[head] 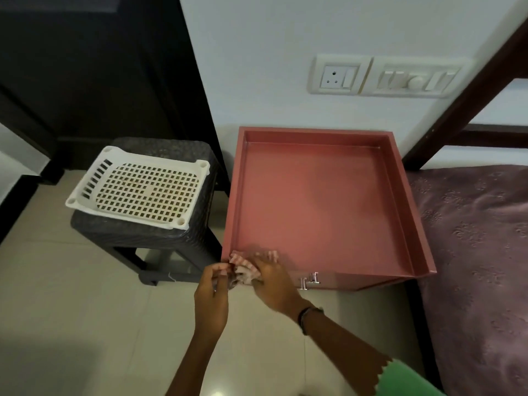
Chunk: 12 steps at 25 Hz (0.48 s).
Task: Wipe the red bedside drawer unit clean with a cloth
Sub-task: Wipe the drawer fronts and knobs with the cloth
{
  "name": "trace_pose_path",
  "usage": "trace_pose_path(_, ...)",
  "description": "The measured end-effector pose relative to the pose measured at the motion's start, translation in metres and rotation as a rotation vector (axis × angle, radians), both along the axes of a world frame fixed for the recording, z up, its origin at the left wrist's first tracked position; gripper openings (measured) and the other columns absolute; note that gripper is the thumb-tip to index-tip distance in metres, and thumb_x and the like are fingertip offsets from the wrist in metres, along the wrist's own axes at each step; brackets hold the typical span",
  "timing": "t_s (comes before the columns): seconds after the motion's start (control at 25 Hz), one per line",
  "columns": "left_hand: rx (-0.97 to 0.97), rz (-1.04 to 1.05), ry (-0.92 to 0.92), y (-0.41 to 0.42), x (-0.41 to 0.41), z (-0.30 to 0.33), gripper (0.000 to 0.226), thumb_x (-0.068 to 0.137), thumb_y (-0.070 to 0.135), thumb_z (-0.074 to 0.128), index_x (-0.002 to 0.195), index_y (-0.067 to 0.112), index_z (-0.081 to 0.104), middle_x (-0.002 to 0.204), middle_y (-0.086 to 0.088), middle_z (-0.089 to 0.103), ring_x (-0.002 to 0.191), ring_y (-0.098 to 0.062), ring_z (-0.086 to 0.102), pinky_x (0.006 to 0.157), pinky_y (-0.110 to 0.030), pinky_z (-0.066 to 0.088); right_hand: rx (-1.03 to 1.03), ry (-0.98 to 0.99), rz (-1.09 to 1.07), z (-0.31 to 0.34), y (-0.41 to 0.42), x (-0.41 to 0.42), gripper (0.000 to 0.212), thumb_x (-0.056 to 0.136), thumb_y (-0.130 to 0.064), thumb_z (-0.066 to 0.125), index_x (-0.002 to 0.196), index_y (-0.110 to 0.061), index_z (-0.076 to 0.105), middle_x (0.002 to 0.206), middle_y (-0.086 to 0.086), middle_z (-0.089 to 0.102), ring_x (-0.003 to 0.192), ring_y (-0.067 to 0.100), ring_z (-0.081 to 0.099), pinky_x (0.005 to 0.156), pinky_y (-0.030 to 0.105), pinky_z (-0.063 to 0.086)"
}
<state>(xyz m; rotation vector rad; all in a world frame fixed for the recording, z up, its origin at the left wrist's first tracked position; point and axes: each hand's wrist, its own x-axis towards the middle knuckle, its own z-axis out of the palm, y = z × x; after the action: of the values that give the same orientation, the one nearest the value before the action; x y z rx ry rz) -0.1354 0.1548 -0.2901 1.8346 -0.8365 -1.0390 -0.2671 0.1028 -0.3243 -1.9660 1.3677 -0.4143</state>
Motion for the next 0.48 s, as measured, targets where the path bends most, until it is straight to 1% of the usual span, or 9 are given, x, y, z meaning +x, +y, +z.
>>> trace_pose_path(0.04, 0.010, 0.029, 0.024, -0.002, 0.006, 0.010, 0.016, 0.099, 0.010, 0.050, 0.105, 0.018, 0.061, 0.099, 0.007, 0.066, 0.095, -0.016, 0.062, 0.085, -0.036, 0.051, 0.186, -0.102, -0.089, 0.018, -0.007, -0.001, 0.036, 0.081, -0.010, 0.051, 0.113, -0.006, 0.066, 0.112, 0.015, 0.068, 0.104, 0.033, 0.061, 0.094, 0.044, 0.049)
trace_pose_path(0.08, 0.019, 0.056, 0.045, -0.005, 0.013, 0.021, 0.015, 0.099, 0.011, 0.050, 0.106, 0.020, 0.060, 0.101, 0.008, 0.065, 0.099, -0.019, 0.062, 0.087, -0.038, 0.051, 0.365, -0.212, -0.205, 0.036, -0.015, -0.002, 0.026, 0.086, -0.011, 0.053, 0.106, -0.002, 0.068, 0.101, 0.015, 0.070, 0.093, 0.032, 0.064, 0.086, 0.045, 0.052)
trace_pose_path(0.12, 0.025, 0.080, 0.073, -0.010, 0.020, 0.034, 0.014, 0.099, 0.013, 0.051, 0.107, 0.021, 0.059, 0.101, 0.009, 0.064, 0.102, -0.021, 0.061, 0.087, -0.039, 0.050, 0.513, -0.333, -0.305, 0.056, -0.023, -0.002, 0.021, 0.089, -0.012, 0.056, 0.104, -0.003, 0.068, 0.097, 0.012, 0.071, 0.087, 0.028, 0.066, 0.081, 0.044, 0.054)
trace_pose_path(0.2, 0.042, 0.078, 0.166, -0.027, 0.030, 0.064, 0.015, 0.099, 0.016, 0.051, 0.112, 0.022, 0.057, 0.102, 0.009, 0.063, 0.103, -0.021, 0.059, 0.087, -0.038, 0.049, 0.758, -0.627, -0.380, 0.094, -0.040, 0.007, 0.023, 0.092, -0.012, 0.056, 0.112, -0.009, 0.067, 0.106, 0.007, 0.072, 0.096, 0.025, 0.069, 0.082, 0.037, 0.055)
trace_pose_path(0.24, 0.062, 0.063, 0.217, -0.038, 0.034, 0.079, 0.017, 0.100, 0.019, 0.050, 0.116, 0.023, 0.055, 0.103, 0.008, 0.063, 0.103, -0.020, 0.059, 0.086, -0.035, 0.050, 0.846, -0.762, -0.348, 0.113, -0.048, 0.015, 0.026, 0.093, -0.012, 0.055, 0.117, -0.013, 0.064, 0.110, 0.007, 0.072, 0.101, 0.025, 0.068, 0.085, 0.035, 0.056)
trace_pose_path(0.28, 0.083, 0.053, 0.261, -0.051, 0.040, 0.092, 0.020, 0.101, 0.022, 0.049, 0.120, 0.023, 0.053, 0.105, 0.008, 0.063, 0.104, -0.019, 0.060, 0.086, -0.033, 0.051, 0.889, -0.837, -0.305, 0.129, -0.056, 0.027, 0.029, 0.093, -0.012, 0.053, 0.120, -0.016, 0.062, 0.113, 0.007, 0.071, 0.104, 0.025, 0.068, 0.086, 0.037, 0.056)
trace_pose_path(0.32, 0.090, 0.056, 0.293, -0.063, 0.048, 0.103, 0.024, 0.101, 0.024, 0.048, 0.125, 0.023, 0.052, 0.109, 0.005, 0.064, 0.106, -0.019, 0.061, 0.088, -0.034, 0.052, 0.912, -0.865, -0.288, 0.140, -0.064, 0.041, 0.031, 0.093, -0.013, 0.053, 0.122, -0.020, 0.059, 0.115, 0.006, 0.070, 0.105, 0.025, 0.067, 0.084, 0.038, 0.057)
trace_pose_path(0.4, 0.074, 0.104, 0.299, -0.086, 0.071, 0.112, 0.032, 0.100, 0.025, 0.049, 0.131, 0.018, 0.051, 0.119, -0.004, 0.065, 0.111, -0.024, 0.062, 0.095, -0.043, 0.052, 0.920, -0.823, -0.330, 0.157, -0.083, 0.074, 0.031, 0.091, -0.018, 0.055, 0.122, -0.025, 0.052, 0.114, 0.004, 0.069, 0.100, 0.021, 0.069, 0.071, 0.034, 0.058)
trace_pose_path(0.48, 0.066, 0.163, 0.183, -0.108, 0.100, 0.114, 0.035, 0.098, 0.022, 0.052, 0.132, 0.012, 0.051, 0.123, -0.010, 0.063, 0.111, -0.028, 0.063, 0.096, -0.046, 0.052, 0.841, -0.721, -0.355, 0.161, -0.104, 0.107, 0.026, 0.092, -0.020, 0.057, 0.116, -0.024, 0.050, 0.108, 0.001, 0.068, 0.088, 0.010, 0.069, 0.059, 0.024, 0.056)
